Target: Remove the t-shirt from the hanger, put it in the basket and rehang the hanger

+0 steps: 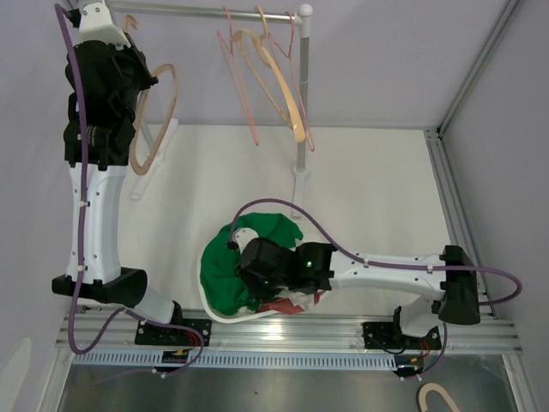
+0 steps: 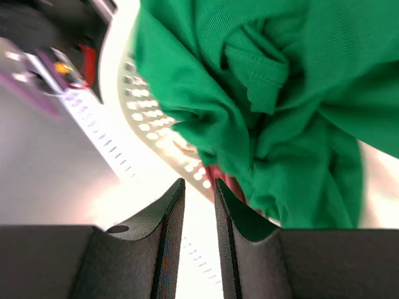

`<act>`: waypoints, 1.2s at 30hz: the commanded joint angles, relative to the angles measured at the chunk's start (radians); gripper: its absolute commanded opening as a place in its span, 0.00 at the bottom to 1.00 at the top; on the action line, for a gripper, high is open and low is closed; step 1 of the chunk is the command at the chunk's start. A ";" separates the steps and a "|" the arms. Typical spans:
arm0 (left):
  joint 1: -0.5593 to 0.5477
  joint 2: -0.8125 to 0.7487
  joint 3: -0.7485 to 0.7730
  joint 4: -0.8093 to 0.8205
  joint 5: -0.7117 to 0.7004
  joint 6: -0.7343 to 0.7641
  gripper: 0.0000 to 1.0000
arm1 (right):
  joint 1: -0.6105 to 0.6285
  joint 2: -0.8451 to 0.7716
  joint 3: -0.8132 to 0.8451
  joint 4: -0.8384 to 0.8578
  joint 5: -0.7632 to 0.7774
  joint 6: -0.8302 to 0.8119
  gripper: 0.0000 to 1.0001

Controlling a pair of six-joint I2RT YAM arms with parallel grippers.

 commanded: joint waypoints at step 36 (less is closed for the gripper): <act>0.058 0.395 0.217 0.466 0.204 0.010 0.01 | -0.180 -0.655 -0.251 0.041 0.131 0.110 0.63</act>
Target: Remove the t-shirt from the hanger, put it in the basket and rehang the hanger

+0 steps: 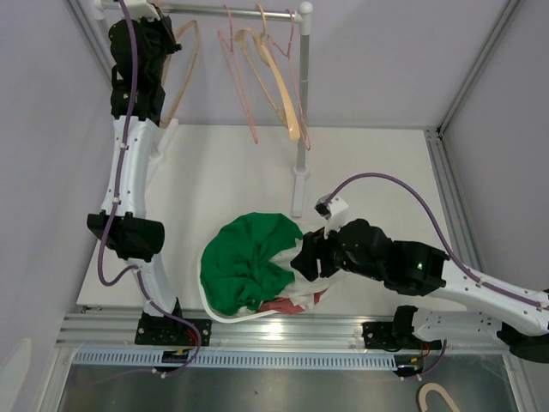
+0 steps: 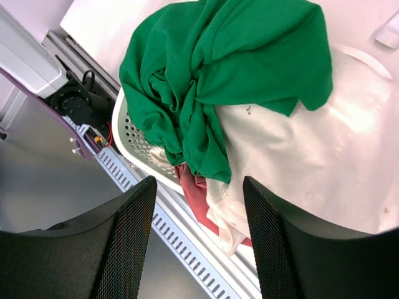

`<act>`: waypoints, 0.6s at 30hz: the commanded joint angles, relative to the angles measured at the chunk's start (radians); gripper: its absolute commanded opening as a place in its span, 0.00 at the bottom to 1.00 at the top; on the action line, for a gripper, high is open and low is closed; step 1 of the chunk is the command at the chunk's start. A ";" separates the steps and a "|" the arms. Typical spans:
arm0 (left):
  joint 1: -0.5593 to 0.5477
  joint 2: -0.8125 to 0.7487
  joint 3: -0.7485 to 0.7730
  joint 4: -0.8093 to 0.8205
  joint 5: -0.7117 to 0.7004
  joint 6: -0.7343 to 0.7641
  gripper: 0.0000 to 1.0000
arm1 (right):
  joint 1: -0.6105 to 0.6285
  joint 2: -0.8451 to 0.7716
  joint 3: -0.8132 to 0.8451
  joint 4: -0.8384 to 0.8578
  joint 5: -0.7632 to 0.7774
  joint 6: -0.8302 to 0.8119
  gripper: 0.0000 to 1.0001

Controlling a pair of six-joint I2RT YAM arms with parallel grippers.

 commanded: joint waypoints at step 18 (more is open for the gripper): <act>0.001 -0.230 -0.324 -0.014 0.055 -0.107 0.39 | -0.020 -0.038 -0.060 0.140 -0.032 -0.012 0.63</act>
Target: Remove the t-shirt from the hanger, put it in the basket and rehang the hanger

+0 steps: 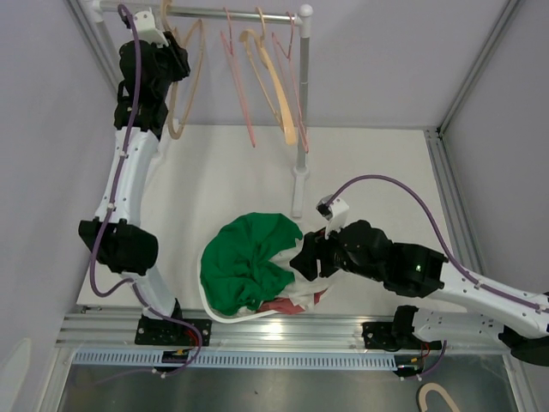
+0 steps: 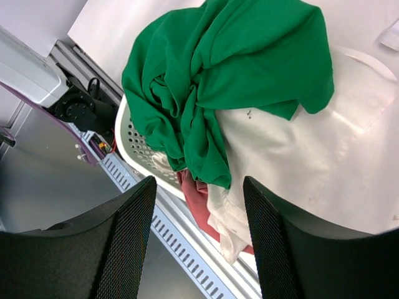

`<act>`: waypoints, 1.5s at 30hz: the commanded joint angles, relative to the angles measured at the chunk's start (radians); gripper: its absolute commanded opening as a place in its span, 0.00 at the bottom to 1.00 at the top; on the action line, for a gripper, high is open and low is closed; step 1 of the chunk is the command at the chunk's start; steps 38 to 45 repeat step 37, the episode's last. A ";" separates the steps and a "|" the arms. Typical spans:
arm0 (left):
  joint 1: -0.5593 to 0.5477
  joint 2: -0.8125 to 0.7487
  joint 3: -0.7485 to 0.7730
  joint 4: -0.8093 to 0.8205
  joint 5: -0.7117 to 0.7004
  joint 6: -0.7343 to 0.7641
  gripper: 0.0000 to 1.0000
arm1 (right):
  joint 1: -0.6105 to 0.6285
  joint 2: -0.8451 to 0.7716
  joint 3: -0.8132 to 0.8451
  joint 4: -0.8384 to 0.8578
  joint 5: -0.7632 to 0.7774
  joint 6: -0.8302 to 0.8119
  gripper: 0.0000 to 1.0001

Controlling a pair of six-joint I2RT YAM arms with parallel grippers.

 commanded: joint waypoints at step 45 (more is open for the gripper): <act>-0.013 -1.395 -1.013 -0.472 0.162 -0.016 1.00 | -0.333 -0.054 0.167 0.045 -0.094 -0.254 1.00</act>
